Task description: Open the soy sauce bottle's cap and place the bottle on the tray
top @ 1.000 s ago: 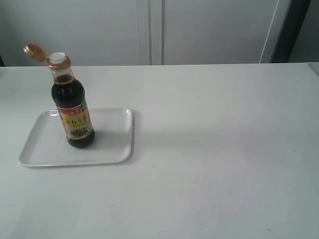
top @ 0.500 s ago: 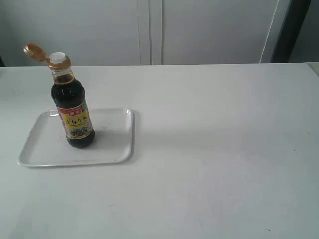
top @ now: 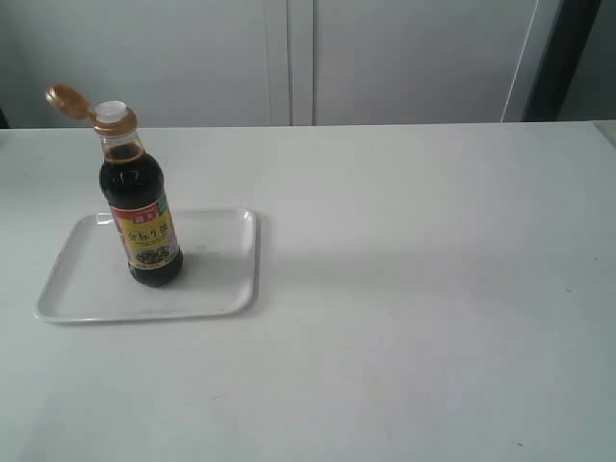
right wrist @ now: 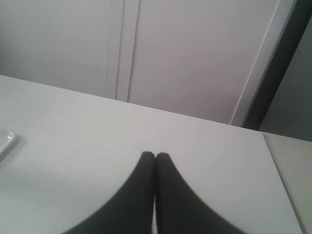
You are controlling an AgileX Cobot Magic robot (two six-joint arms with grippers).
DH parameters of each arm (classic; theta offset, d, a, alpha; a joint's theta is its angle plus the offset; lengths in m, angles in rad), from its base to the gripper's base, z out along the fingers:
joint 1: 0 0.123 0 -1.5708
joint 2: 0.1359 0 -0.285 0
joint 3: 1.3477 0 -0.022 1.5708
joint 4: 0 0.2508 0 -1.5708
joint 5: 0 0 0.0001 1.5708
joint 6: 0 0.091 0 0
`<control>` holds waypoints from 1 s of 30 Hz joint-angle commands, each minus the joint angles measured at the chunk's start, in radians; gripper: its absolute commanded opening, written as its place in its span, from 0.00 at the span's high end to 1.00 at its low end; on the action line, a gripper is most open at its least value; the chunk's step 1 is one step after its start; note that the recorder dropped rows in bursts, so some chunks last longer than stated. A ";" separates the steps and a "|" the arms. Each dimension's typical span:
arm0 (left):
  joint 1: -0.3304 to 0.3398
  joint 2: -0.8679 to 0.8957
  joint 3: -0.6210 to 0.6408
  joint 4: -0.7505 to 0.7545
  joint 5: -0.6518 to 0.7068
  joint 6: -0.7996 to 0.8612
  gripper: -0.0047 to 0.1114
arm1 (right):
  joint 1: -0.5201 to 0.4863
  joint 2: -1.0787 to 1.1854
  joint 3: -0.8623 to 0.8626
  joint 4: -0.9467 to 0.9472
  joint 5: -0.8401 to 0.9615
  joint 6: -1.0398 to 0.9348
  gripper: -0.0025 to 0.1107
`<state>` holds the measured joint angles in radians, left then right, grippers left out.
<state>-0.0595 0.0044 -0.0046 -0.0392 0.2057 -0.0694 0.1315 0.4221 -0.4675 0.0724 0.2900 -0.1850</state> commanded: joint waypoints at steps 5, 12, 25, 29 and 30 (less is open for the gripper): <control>0.000 -0.004 0.005 -0.012 -0.003 -0.005 0.96 | -0.002 -0.004 0.004 0.006 -0.008 0.005 0.98; 0.000 -0.004 0.005 -0.012 -0.004 -0.002 0.96 | -0.002 -0.004 0.004 0.006 -0.008 0.005 0.98; 0.000 -0.004 0.005 -0.012 -0.004 -0.002 0.96 | -0.002 -0.123 0.051 -0.123 0.047 0.185 0.98; 0.000 -0.004 0.005 -0.012 -0.004 -0.003 0.96 | -0.002 -0.179 0.099 -0.123 0.047 0.185 0.98; 0.000 -0.004 0.005 -0.012 -0.004 -0.003 0.96 | -0.002 -0.194 0.112 -0.123 0.047 0.185 0.98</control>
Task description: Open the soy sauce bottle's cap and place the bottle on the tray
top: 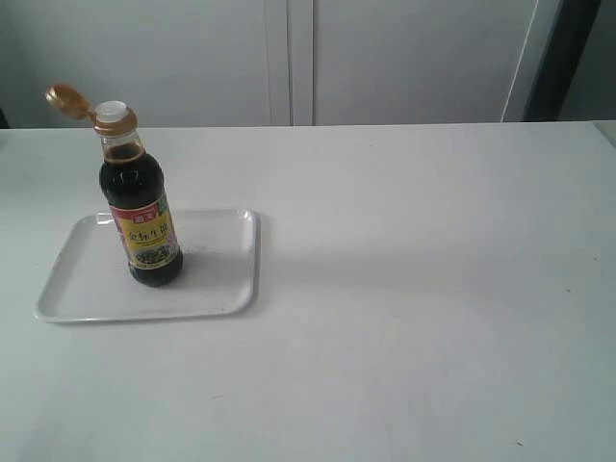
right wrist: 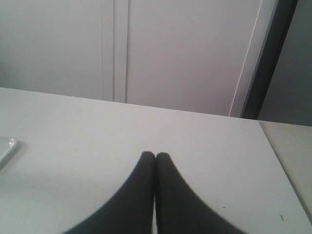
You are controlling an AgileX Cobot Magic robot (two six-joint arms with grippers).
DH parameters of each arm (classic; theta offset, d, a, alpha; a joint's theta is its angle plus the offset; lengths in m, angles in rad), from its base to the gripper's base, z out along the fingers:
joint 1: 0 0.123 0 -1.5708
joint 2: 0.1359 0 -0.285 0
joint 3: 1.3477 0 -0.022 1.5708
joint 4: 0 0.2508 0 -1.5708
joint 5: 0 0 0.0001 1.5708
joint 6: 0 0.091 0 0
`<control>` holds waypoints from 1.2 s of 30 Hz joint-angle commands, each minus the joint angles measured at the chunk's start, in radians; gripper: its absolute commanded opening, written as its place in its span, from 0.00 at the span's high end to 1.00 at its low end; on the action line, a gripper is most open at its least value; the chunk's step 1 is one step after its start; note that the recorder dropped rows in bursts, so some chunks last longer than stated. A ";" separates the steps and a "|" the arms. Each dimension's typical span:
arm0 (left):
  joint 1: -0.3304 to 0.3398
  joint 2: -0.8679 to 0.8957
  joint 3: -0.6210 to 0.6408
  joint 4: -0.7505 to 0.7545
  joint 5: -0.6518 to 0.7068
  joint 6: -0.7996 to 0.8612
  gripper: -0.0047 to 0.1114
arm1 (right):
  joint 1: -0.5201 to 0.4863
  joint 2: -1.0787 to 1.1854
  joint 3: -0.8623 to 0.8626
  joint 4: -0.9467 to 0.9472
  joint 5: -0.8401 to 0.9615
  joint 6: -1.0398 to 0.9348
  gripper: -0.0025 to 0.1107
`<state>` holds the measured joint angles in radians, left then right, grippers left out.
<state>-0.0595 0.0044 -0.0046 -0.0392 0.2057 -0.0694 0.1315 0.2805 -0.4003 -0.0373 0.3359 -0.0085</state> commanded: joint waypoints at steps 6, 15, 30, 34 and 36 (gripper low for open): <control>0.000 -0.004 0.005 -0.012 -0.004 -0.003 0.96 | -0.002 -0.146 0.129 -0.013 0.007 0.009 0.98; 0.000 -0.004 0.005 -0.012 -0.004 -0.003 0.96 | -0.002 -0.281 0.254 -0.011 0.015 0.009 0.98; 0.000 -0.004 0.005 -0.012 -0.004 -0.003 0.96 | -0.002 -0.281 0.400 -0.019 -0.045 0.009 0.98; 0.000 -0.004 0.005 -0.012 -0.004 -0.003 0.96 | -0.002 -0.281 0.400 -0.021 -0.028 0.009 0.98; 0.000 -0.004 0.005 -0.012 -0.004 -0.003 0.96 | -0.002 -0.281 0.400 -0.021 -0.028 0.009 0.98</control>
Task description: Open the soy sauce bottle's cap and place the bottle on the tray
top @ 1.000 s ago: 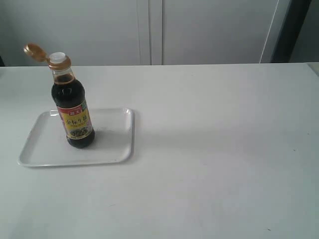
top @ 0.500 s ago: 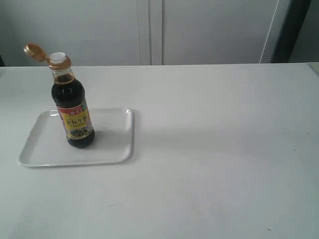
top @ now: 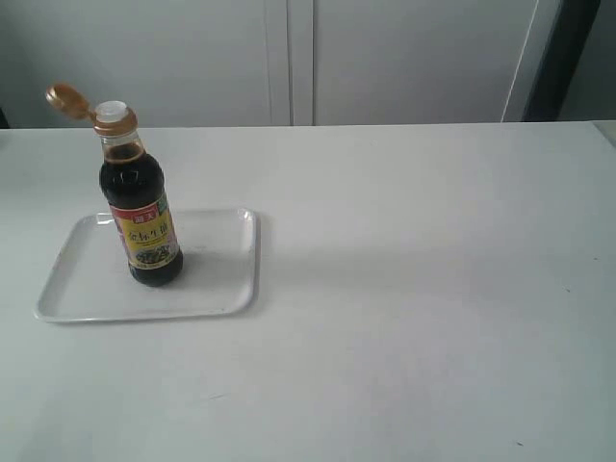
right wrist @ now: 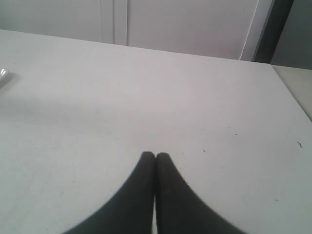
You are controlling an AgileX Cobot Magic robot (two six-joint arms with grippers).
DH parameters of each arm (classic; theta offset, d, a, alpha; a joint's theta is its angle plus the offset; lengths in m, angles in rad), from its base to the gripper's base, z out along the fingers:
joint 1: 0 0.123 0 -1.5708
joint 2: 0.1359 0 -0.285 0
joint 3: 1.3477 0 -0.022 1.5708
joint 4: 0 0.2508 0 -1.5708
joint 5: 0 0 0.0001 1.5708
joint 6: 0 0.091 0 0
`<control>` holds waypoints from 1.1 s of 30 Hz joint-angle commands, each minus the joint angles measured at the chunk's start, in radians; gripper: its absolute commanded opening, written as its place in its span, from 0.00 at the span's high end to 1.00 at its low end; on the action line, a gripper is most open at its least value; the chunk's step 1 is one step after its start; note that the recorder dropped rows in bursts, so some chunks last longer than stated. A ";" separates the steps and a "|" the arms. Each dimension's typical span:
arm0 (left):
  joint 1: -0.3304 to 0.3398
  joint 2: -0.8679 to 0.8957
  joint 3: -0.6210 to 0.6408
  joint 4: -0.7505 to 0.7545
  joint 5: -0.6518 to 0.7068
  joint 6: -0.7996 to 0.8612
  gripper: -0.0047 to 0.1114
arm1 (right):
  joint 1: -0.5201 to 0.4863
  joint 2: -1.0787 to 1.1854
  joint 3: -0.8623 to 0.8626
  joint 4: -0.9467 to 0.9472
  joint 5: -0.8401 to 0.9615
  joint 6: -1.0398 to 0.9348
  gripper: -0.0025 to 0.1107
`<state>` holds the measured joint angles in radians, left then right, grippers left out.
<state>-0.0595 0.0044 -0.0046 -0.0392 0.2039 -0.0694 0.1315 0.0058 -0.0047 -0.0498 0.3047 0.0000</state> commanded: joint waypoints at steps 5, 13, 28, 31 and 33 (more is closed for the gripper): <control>0.000 -0.004 0.005 -0.012 -0.002 -0.003 0.96 | -0.002 -0.006 0.005 -0.011 0.010 -0.015 0.98; 0.000 -0.004 0.005 -0.012 -0.002 -0.003 0.96 | -0.002 -0.006 0.005 -0.006 0.017 -0.015 0.98; 0.000 -0.004 0.005 -0.012 -0.002 -0.003 0.96 | -0.002 -0.006 0.005 -0.006 0.017 -0.015 0.98; 0.000 -0.004 0.005 -0.012 -0.002 -0.003 0.96 | -0.002 -0.006 0.005 -0.006 0.017 -0.015 0.98; 0.000 -0.004 0.005 -0.012 -0.002 -0.003 0.96 | -0.002 -0.006 0.005 -0.006 0.017 -0.015 0.98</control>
